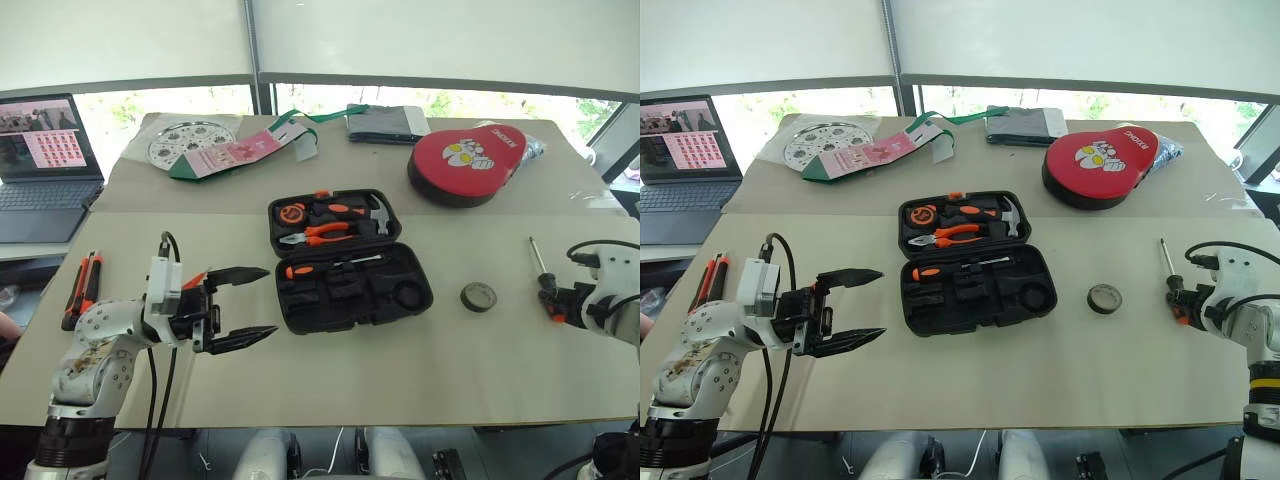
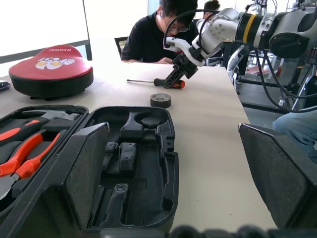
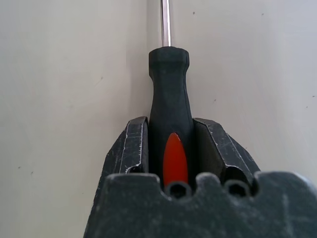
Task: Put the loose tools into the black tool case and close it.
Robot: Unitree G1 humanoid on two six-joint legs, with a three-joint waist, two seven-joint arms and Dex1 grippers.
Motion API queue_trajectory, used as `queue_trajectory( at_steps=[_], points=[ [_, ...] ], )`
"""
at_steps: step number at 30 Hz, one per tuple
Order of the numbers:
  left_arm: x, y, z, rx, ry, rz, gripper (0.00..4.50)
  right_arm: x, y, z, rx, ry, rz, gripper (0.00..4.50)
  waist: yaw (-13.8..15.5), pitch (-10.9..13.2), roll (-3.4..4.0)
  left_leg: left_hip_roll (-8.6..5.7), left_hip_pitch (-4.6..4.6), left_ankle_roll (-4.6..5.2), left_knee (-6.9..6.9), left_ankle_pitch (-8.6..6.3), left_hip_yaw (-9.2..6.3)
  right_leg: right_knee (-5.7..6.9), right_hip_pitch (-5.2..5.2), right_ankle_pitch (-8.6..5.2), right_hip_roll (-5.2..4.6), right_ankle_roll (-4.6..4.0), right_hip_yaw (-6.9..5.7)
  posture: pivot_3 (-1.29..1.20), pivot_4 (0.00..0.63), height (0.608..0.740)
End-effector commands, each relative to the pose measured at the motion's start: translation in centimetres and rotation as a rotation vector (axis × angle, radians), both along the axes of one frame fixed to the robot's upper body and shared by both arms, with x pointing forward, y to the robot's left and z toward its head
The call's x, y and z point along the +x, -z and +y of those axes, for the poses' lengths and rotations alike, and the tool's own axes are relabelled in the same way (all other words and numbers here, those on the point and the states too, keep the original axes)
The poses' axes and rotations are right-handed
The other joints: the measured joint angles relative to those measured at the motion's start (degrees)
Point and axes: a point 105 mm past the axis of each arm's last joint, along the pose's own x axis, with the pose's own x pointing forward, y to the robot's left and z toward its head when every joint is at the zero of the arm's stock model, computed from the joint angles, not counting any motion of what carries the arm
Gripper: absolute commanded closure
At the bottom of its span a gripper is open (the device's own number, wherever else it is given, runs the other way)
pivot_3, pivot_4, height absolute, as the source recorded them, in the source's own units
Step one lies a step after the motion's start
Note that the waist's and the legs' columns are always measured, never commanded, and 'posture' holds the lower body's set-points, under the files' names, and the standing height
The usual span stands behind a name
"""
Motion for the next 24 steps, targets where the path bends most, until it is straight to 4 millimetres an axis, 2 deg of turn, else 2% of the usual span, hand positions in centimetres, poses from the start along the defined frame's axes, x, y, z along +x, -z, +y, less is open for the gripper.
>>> queue_trajectory(
  at_steps=[1, 3, 4, 7, 10, 14, 16, 21, 24],
  points=[
    [-0.1, -1.2, 0.7, -0.035, -0.068, -0.047, 0.0, 1.5, -8.1, 3.0, -0.165, -0.301, -0.351, 3.48, -0.1, 0.0, 0.04, 0.0, 0.0, 0.0, -0.01, 0.0, 0.01, 0.0, -0.01, 0.0, 0.01, 0.01, 0.01, 0.0, 0.15, 0.74],
    [-0.1, -1.0, 1.4, -0.035, -0.107, -0.038, 0.0, 1.3, -10.2, 7.1, -0.216, -0.592, -0.439, 3.48, -0.8, 0.1, 0.15, 0.02, 0.02, -0.04, -0.03, 0.02, 0.01, 0.01, -0.03, -0.01, 0.04, 0.04, 0.02, 0.0, 0.15, 0.74],
    [-0.2, -0.8, 1.8, -0.032, -0.13, -0.029, 0.0, 0.8, -11.1, 9.9, -0.264, -0.793, -0.47, 3.48, -1.1, 0.1, 0.19, 0.04, 0.03, -0.07, -0.04, 0.04, 0.01, 0.02, -0.03, 0.0, 0.07, 0.05, 0.04, 0.0, 0.15, 0.74],
    [-0.6, -0.1, 2.6, -0.025, -0.179, -0.002, 0.0, -0.5, -10.7, 16.4, -0.367, -1.272, -0.435, 3.48, -1.9, 0.2, 0.21, 0.12, 0.2, -0.14, -0.11, 0.05, 0.01, 0.04, 0.01, -0.01, 0.17, 0.05, 0.07, 0.0, 0.15, 0.74],
    [-1.1, 0.6, 3.1, -0.015, -0.214, 0.017, 0.0, -0.4, -9.7, 20.8, -0.406, -1.541, -0.364, 3.48, -2.0, 0.2, 0.07, 0.23, 0.42, -0.23, -0.1, 0.02, -0.02, 0.05, 0.18, 0.0, 0.27, 0.01, 0.07, 0.0, 0.15, 0.74],
    [-1.5, 1.0, 3.6, -0.007, -0.245, 0.037, 0.0, 0.9, -8.2, 24.4, -0.498, -1.756, -0.261, 3.48, -1.2, 0.3, 0.06, 0.17, 0.35, -0.21, -0.08, 0.0, 0.01, 0.09, 0.05, 0.05, 0.13, -0.09, 0.06, 0.0, 0.15, 0.74],
    [-1.5, 1.2, 3.7, -0.003, -0.251, 0.042, 0.0, 2.0, -7.6, 25.8, -0.548, -1.807, -0.231, 3.48, -0.9, 0.3, 0.09, 0.1, 0.27, -0.21, -0.06, 0.0, -0.01, 0.13, -0.05, 0.06, -0.04, -0.12, -0.07, 0.0, 0.15, 0.74],
    [-1.4, 1.1, 3.4, -0.003, -0.248, 0.045, 0.0, 3.9, -6.6, 27.5, -0.611, -1.839, -0.173, 3.48, -0.4, 0.3, 0.1, 0.05, -0.13, -0.21, 0.05, 0.02, -0.06, 0.12, -0.33, 0.05, -0.22, -0.15, -0.43, 0.0, 0.15, 0.74],
    [-1.4, 1.3, 3.2, 0.001, -0.238, 0.048, 0.0, 5.2, -6.3, 27.8, -0.64, -1.827, -0.147, 3.48, -0.8, 0.4, 0.11, 0.05, -0.17, -0.22, 0.02, 0.02, -0.02, 0.1, -0.38, 0.05, -0.27, -0.15, -0.68, 0.0, 0.15, 0.74]
  ],
)
